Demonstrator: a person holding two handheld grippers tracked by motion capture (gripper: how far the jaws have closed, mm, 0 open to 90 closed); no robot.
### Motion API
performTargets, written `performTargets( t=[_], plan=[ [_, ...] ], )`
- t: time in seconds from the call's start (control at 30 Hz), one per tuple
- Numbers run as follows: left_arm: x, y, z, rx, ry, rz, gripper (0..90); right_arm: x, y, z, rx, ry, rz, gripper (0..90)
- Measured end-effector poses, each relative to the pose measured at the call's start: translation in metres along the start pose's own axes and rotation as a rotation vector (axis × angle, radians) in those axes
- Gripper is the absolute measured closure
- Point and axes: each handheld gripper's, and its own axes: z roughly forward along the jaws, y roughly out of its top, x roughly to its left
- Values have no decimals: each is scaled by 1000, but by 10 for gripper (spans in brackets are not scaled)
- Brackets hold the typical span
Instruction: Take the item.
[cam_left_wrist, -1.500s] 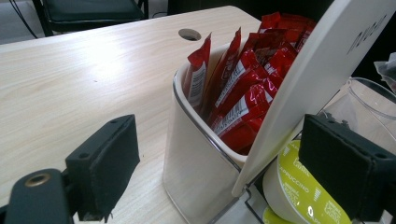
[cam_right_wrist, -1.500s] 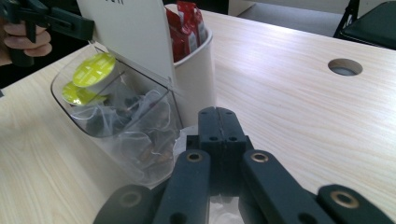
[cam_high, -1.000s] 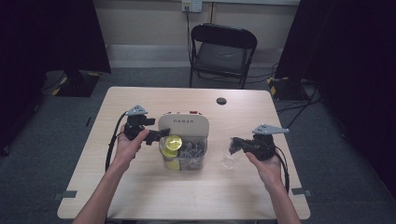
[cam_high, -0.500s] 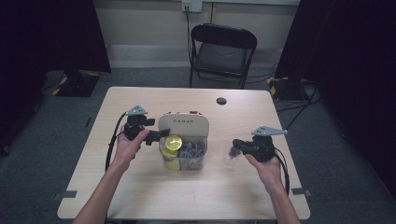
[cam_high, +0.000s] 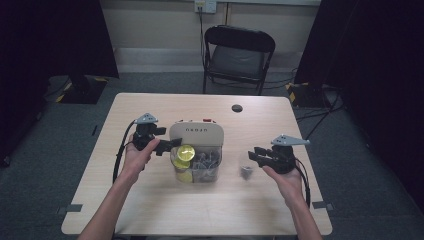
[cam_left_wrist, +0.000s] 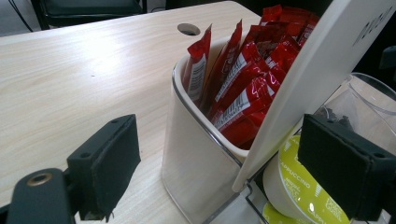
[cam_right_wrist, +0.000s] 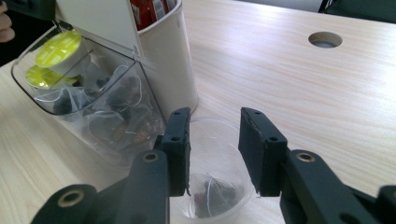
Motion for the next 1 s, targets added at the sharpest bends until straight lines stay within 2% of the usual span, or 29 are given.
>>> performTargets(
  t=[0.23,0.33,0.53,0.7,1.0],
  plan=[
    [-1,0,0,6,9,3,128,0,-3,-15,-28,-20,13,588],
    [-2,0,0,5,5,2,135,-3,-8,-19,-23,-18,17,606],
    [-2,0,0,6,2,0,151,-9,-21,-26,-3,-48,25,582],
    [-2,0,-1,1,3,3,152,-16,-38,-30,43,-68,40,549],
    [-2,0,-2,-6,6,2,153,-32,-70,-29,131,-151,60,399]
  ],
)
